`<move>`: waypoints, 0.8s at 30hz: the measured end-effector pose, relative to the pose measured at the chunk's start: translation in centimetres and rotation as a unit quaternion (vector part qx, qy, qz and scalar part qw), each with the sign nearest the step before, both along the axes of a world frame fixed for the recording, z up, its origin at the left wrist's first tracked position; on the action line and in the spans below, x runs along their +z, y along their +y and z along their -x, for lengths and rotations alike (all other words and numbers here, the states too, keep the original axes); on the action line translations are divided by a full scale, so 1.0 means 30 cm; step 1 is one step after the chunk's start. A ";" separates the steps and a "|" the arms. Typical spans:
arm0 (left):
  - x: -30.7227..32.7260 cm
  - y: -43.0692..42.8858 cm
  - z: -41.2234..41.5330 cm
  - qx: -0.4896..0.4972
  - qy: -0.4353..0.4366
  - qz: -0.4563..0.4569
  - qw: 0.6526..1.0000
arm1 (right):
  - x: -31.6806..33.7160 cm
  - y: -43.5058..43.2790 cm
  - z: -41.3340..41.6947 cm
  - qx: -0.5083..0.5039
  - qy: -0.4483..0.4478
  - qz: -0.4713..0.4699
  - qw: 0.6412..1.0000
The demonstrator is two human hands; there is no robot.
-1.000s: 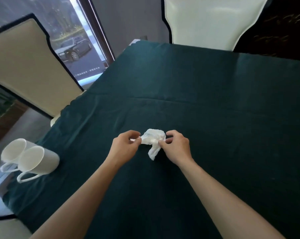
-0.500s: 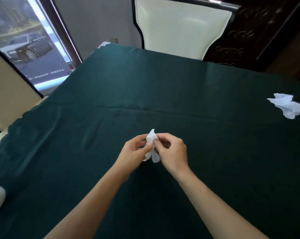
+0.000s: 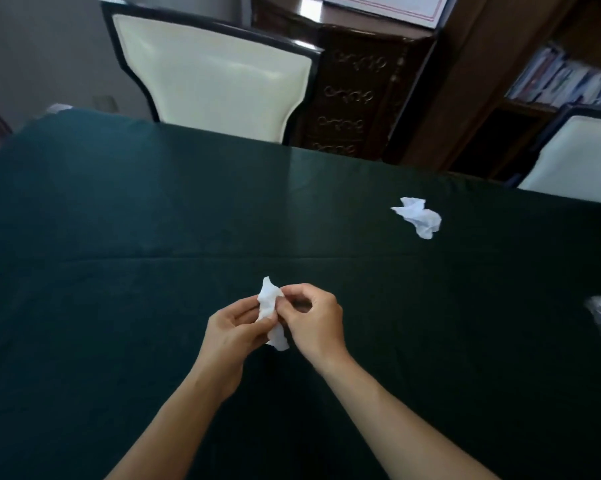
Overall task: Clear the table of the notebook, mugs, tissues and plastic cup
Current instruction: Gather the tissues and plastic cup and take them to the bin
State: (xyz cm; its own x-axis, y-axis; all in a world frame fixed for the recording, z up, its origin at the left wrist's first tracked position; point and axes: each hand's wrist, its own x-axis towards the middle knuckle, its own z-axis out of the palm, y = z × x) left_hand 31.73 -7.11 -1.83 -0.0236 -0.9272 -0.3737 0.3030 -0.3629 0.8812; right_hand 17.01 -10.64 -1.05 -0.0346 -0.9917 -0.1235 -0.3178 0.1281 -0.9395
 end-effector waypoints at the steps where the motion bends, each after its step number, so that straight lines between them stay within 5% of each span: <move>1: 0.004 -0.009 0.031 -0.001 0.000 -0.001 1.000 | 0.002 -0.004 0.039 -0.002 -0.002 -0.002 1.000; 13: 0.058 -0.079 0.492 0.043 0.002 -0.011 0.999 | 0.070 -0.067 0.553 0.016 -0.024 -0.014 0.999; 24: 0.056 -0.180 0.788 0.109 -0.017 -0.046 0.993 | 0.026 -0.354 0.993 0.004 0.214 0.002 0.977</move>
State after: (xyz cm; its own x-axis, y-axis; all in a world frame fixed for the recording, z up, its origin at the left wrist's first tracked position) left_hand 8.09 -12.50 -0.15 0.1886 -0.8708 -0.4540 0.3542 -0.3709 0.8585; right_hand -12.78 -21.26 -0.28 -0.0735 -0.9927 -0.0955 -0.6824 0.1198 -0.7211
